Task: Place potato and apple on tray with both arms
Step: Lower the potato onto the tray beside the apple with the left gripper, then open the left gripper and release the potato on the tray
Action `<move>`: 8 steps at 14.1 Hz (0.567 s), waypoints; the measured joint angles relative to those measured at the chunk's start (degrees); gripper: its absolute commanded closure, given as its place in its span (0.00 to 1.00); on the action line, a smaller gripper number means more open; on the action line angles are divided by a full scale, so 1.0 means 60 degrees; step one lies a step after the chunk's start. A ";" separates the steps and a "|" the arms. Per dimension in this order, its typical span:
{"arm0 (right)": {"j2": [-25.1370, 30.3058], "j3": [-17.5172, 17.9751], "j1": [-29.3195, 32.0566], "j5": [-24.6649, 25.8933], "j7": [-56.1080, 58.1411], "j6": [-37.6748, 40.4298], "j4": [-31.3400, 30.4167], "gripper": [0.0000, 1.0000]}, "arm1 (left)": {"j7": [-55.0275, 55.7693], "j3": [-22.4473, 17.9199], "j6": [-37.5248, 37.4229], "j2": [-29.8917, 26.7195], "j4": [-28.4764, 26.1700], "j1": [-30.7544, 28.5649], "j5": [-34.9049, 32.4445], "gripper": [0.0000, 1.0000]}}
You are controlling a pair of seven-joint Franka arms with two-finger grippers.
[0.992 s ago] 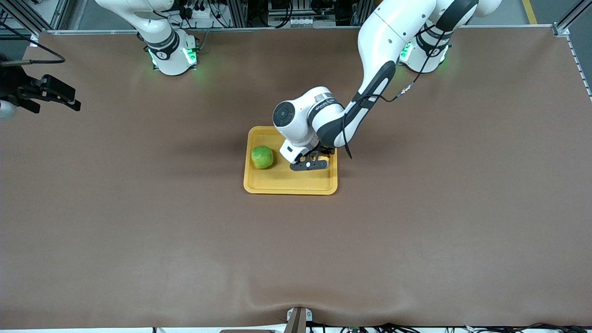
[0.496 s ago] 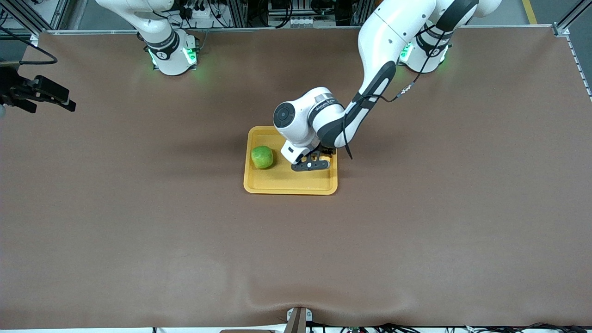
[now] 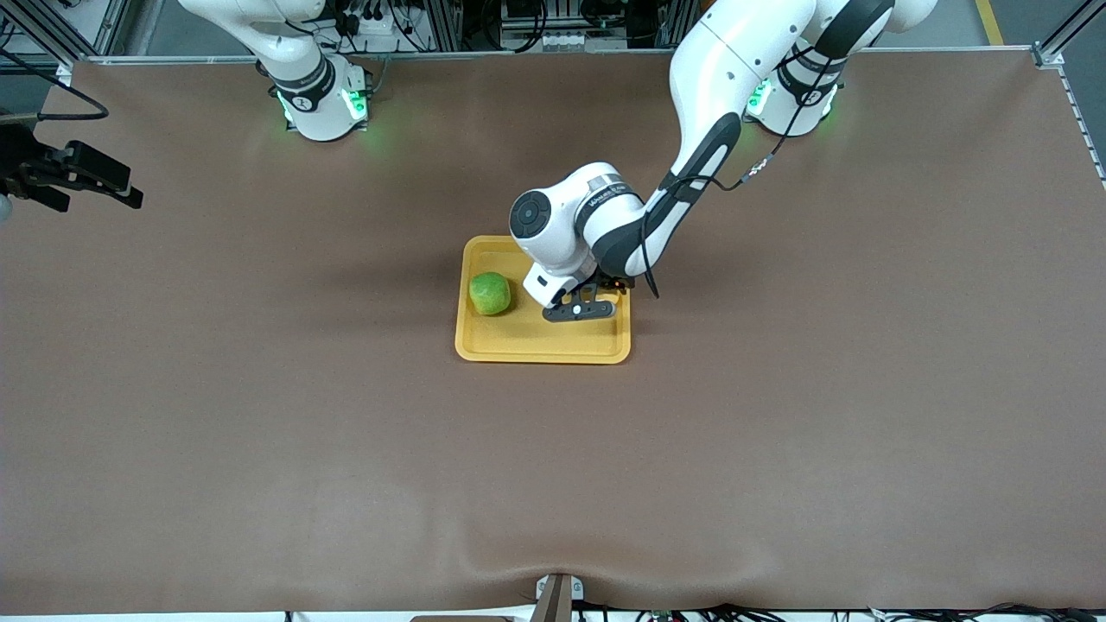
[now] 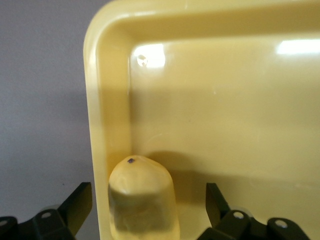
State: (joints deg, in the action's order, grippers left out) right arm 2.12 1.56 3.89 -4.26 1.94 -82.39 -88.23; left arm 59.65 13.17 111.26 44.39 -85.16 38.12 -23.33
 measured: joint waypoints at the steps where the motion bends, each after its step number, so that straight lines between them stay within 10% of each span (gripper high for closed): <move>1: -0.0001 -0.0002 0.0000 0.0000 0.0010 -0.0121 0.0000 0.00 | 0.0007 -0.0002 -0.0190 -0.0015 0.0170 -0.0007 0.0000 0.00; 8: -0.0125 -0.0063 0.0137 0.0048 0.1234 -0.0579 -0.0002 0.00 | 0.0016 -0.0012 -0.1413 -0.0987 0.1191 -0.0839 0.0917 0.00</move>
State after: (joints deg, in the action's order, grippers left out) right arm 1.37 1.18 4.72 -3.98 9.34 -85.87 -88.25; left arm 59.75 13.10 102.79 38.46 -78.01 33.09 -17.83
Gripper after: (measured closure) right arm 0.000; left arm 0.000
